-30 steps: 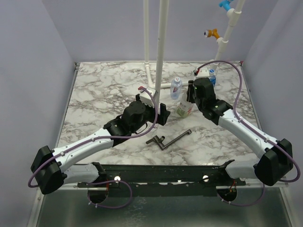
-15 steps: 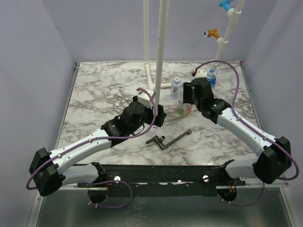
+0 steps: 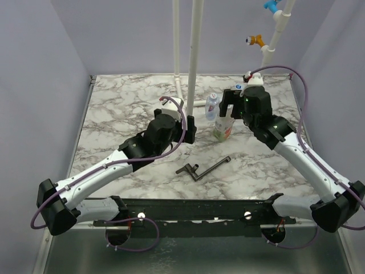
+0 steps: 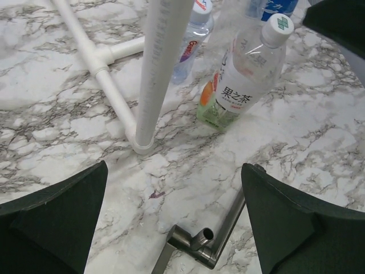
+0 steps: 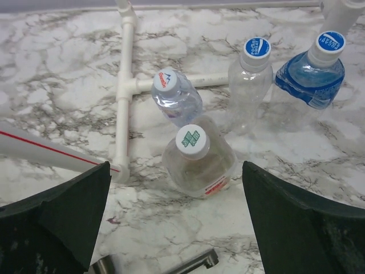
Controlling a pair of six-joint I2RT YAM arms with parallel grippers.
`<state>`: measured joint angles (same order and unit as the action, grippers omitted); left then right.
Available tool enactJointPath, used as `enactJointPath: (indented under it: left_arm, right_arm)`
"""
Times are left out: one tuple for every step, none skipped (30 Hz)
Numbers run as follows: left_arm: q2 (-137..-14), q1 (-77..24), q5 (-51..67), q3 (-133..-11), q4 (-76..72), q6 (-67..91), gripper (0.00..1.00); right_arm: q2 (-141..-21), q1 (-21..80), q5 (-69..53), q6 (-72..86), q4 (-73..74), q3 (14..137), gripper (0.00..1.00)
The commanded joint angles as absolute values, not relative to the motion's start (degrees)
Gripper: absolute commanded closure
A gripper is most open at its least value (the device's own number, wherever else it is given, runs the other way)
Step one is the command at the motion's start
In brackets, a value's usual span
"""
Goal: Screw on the bottle caps
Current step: Reset both arms
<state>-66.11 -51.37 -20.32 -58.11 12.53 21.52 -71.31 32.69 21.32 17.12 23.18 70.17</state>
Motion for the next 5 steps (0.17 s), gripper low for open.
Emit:
enactJointPath:
  left_arm:
    - [-66.1,-51.1,-27.5,-60.6,18.6,23.9,0.01]
    - [-65.6,-51.1,-27.6,-60.6,18.6,24.0,0.01]
    - [-65.3,-51.1,-27.9,-60.7,18.6,24.2,0.01]
    - [-65.1,-51.1,-28.5,-60.9,18.8,24.3,0.01]
    - [-65.1,-51.1,-28.4,-61.0,19.1,24.3,0.01]
  right_arm:
    - [-66.2,33.0,17.9,19.9,26.4,72.4,0.00]
    - [-65.3,33.0,17.7,20.1,26.5,72.5,0.00]
    - [-64.8,33.0,17.2,20.4,26.8,72.7,0.00]
    - [-64.2,33.0,16.9,20.5,27.0,72.9,0.00]
    - [-63.8,33.0,16.7,20.8,27.3,72.9,0.00]
